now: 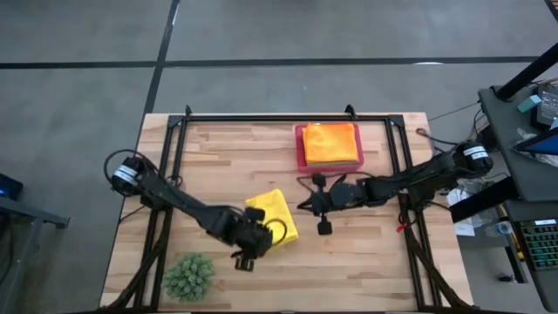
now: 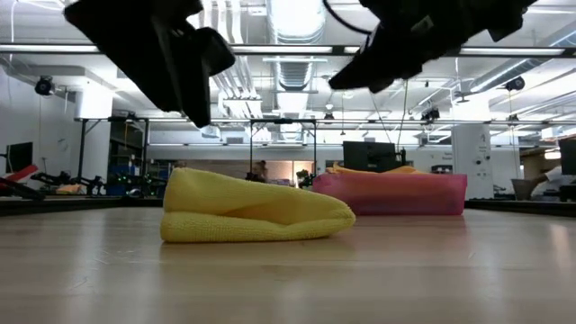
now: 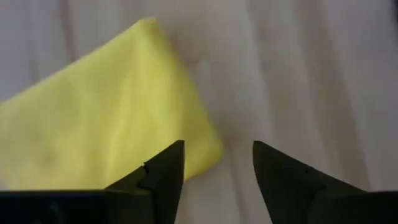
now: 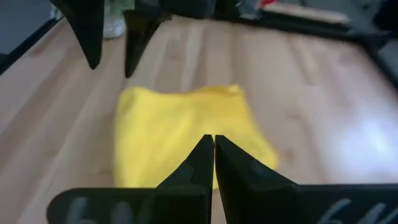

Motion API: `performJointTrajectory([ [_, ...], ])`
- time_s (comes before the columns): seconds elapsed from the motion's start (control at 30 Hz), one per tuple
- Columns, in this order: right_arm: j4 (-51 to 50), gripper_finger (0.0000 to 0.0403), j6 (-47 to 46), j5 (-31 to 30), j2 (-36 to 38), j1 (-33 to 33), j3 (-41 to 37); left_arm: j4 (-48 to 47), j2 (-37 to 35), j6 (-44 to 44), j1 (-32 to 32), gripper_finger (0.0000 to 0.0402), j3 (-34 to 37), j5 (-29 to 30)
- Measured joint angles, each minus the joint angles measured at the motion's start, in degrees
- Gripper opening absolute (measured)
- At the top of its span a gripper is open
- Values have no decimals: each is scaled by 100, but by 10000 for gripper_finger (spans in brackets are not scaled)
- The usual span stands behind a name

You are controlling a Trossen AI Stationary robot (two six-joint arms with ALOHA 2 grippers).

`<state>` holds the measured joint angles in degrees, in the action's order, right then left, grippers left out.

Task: Fold microfiber towels
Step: Fold the yellow microfiber cloth

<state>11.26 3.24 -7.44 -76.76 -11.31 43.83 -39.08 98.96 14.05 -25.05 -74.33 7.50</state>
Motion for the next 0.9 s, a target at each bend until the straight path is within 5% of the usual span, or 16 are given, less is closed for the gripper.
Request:
performJointTrajectory([
  [0.4,1584,9,-917,17,-1853,-563,2,1643,20,91,-119,10,832,213],
  [0.9,1478,9,-1239,190,-2436,-582,77,2960,26,958,-119,1,2045,196],
])
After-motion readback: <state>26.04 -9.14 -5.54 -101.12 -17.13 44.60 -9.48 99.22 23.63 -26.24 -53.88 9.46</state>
